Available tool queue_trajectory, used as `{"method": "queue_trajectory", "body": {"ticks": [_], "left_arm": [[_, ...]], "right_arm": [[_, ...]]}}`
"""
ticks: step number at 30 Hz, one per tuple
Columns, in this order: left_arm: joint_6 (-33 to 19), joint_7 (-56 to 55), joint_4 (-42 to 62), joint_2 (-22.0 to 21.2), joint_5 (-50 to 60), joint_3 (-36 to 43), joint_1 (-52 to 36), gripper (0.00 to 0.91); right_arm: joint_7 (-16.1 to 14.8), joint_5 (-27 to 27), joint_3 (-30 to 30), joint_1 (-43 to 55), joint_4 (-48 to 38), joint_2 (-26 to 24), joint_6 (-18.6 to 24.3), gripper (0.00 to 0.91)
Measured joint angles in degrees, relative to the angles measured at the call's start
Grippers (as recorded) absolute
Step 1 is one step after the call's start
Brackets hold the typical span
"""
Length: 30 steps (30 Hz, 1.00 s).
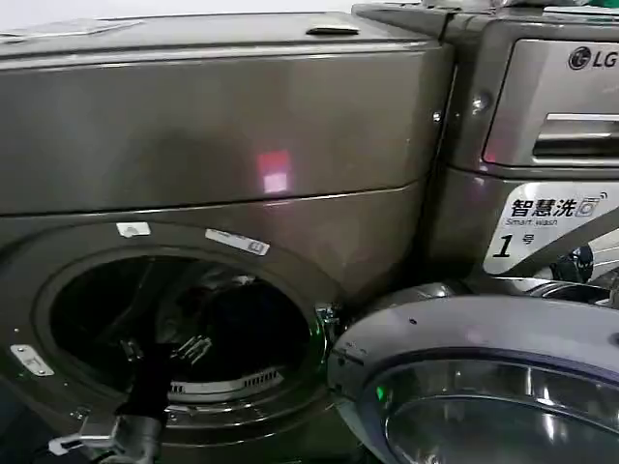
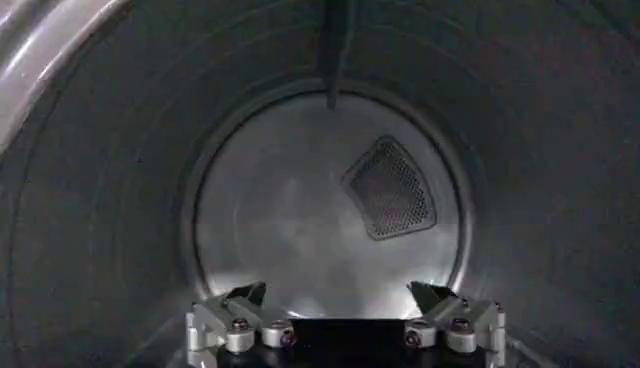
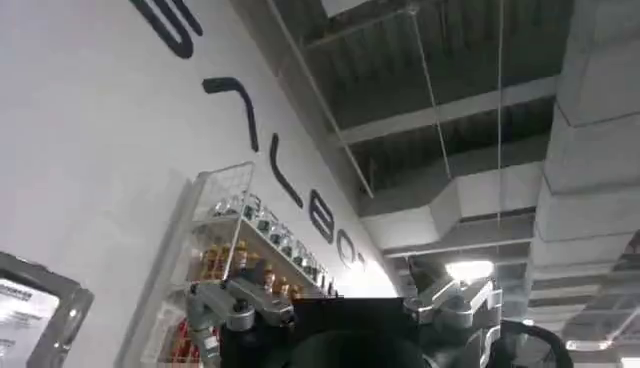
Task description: Grasp the clothes from the dryer.
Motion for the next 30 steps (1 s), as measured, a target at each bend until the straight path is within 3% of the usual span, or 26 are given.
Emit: {"method": "queue_trajectory", "body": {"ticks": [14, 30], "left_arm": [[0.6, -1.0, 6.7, 1.3, -2.5, -1.4, -7.9, 0.907], [-2.6, -2.4, 33.8, 2.4, -3.8, 2.3, -33.0, 0.907]], "right_arm": [[0.2, -0.3, 0.9, -0.4, 0.3, 0.1, -0.8, 0.907], [-0.1, -0.2, 2.4, -1.4, -0.1, 0.4, -0.9, 0.907]]}}
